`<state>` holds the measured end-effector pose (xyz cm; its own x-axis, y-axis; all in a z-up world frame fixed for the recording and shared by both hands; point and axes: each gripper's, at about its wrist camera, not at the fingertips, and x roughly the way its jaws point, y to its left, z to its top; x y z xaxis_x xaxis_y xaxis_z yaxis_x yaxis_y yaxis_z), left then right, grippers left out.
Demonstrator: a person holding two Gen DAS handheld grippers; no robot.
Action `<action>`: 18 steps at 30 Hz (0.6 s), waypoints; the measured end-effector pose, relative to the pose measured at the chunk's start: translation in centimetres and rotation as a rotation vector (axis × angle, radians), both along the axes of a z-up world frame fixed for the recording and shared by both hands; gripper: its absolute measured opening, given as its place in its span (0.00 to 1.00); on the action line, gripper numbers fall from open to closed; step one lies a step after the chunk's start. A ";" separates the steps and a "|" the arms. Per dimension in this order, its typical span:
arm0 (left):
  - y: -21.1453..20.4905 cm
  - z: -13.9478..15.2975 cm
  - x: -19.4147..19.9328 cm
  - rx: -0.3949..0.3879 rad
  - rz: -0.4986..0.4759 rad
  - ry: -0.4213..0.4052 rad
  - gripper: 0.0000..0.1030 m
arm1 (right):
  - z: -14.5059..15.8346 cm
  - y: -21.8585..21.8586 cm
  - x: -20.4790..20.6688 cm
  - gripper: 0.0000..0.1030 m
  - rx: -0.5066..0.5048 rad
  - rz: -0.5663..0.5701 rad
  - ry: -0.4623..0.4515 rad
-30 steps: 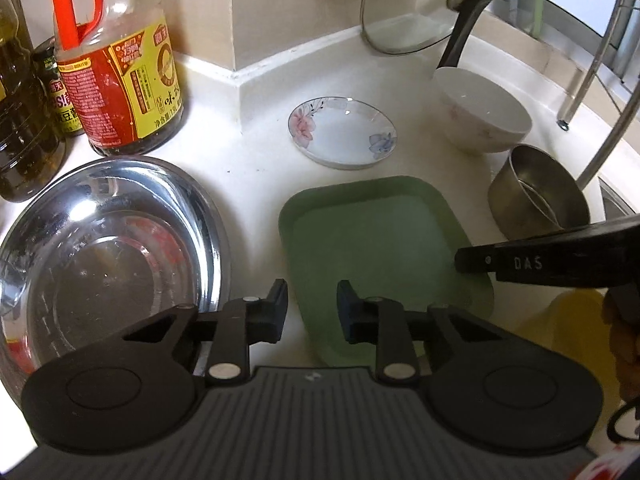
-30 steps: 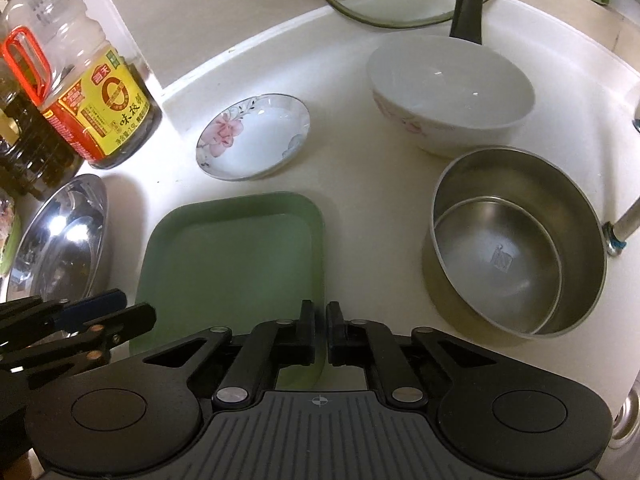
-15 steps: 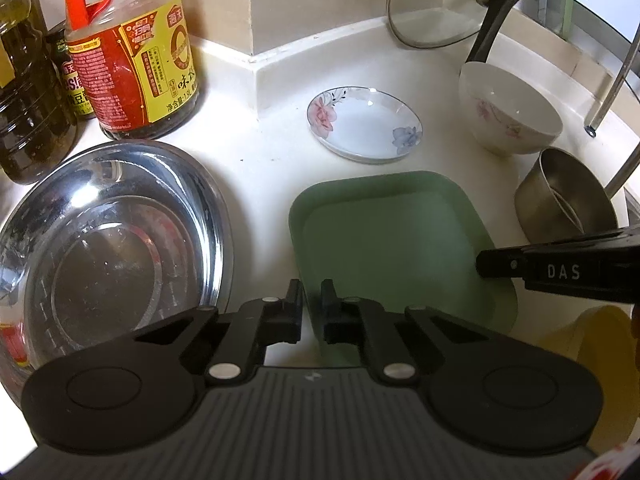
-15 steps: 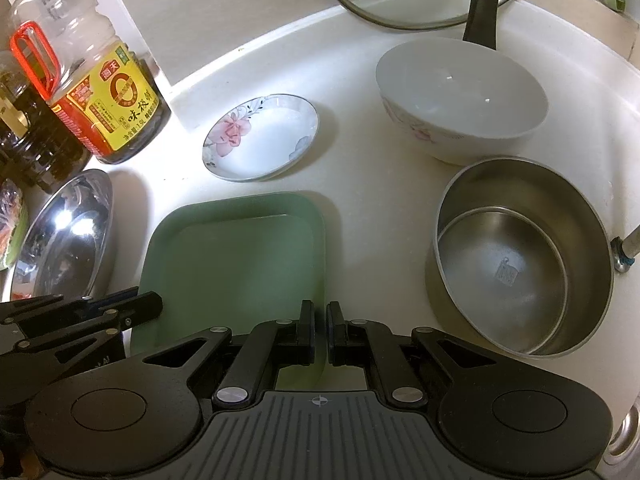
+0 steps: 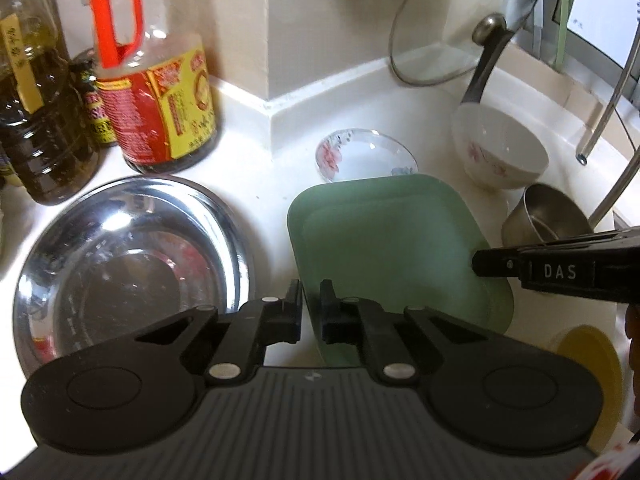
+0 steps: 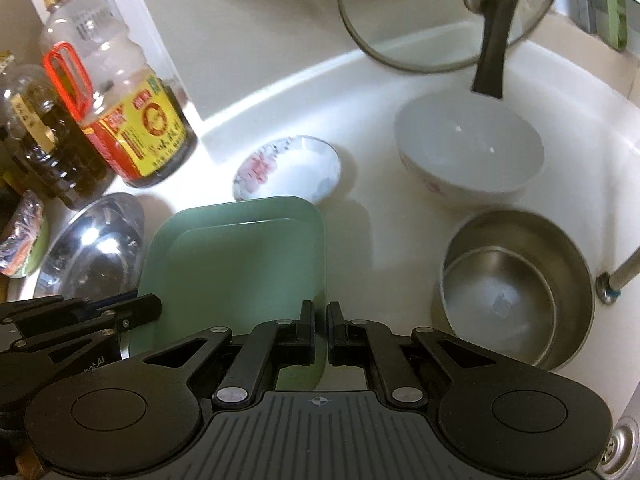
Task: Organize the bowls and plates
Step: 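Lift the green plate with the left gripper and carry it over the steel basin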
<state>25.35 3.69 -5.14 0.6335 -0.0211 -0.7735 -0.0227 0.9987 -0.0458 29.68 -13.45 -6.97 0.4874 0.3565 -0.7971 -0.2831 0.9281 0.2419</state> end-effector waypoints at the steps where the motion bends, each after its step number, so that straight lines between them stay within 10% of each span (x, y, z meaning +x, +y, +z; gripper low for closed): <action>1: 0.2 0.2 -0.2 0.001 0.007 -0.007 0.07 | 0.3 0.2 0.0 0.06 0.003 0.006 -0.007; 18: 8.6 2.5 -3.6 0.034 0.251 -0.055 0.07 | 1.7 10.0 -0.1 0.06 0.061 0.233 -0.071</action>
<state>21.76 12.32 -2.62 0.6570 0.1676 -0.7351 -0.2686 0.9630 -0.0205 29.60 -3.43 -5.29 0.4410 0.5117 -0.7373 -0.5058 0.8204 0.2668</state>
